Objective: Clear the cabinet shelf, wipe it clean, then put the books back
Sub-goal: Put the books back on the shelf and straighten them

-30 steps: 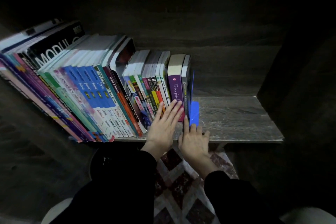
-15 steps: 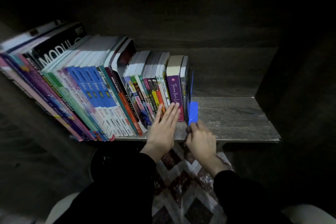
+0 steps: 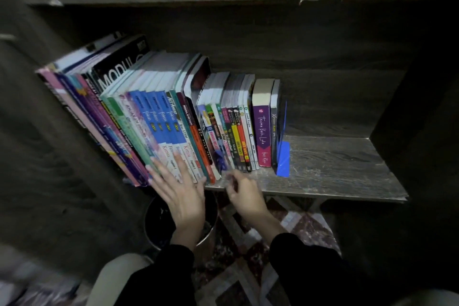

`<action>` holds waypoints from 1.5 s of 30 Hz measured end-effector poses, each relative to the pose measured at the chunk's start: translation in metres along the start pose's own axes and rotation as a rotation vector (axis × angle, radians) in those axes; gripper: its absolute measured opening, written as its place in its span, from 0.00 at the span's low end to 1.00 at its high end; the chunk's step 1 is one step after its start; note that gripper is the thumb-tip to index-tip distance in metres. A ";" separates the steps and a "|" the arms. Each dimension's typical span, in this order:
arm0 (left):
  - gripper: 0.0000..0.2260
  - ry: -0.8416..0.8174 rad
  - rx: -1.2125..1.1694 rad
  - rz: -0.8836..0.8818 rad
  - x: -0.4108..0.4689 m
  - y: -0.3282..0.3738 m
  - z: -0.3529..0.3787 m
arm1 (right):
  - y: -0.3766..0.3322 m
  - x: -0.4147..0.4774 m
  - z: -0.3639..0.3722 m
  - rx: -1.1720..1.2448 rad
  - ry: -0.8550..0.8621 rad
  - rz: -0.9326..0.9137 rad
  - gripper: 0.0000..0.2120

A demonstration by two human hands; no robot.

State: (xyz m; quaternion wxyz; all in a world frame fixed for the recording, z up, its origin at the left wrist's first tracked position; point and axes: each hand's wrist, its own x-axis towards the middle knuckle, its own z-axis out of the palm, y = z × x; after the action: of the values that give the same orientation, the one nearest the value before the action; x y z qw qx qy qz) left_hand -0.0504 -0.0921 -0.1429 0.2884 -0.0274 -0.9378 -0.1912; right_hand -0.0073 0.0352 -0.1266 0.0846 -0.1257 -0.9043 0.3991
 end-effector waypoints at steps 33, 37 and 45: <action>0.36 0.171 -0.132 0.315 0.057 -0.045 -0.046 | -0.064 0.022 0.014 -0.139 0.188 -0.198 0.25; 0.31 0.151 -0.092 0.303 0.093 -0.039 -0.075 | -0.101 0.027 0.007 -0.104 0.424 -0.480 0.34; 0.30 0.101 0.059 0.252 0.097 -0.038 -0.079 | -0.121 0.027 0.016 -0.163 0.418 -0.458 0.43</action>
State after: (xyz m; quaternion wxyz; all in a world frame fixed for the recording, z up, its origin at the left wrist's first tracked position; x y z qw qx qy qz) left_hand -0.0954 -0.1625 -0.0427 0.3575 -0.1267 -0.9165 -0.1269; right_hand -0.0561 -0.0472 -0.0463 0.3459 -0.0044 -0.9011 0.2616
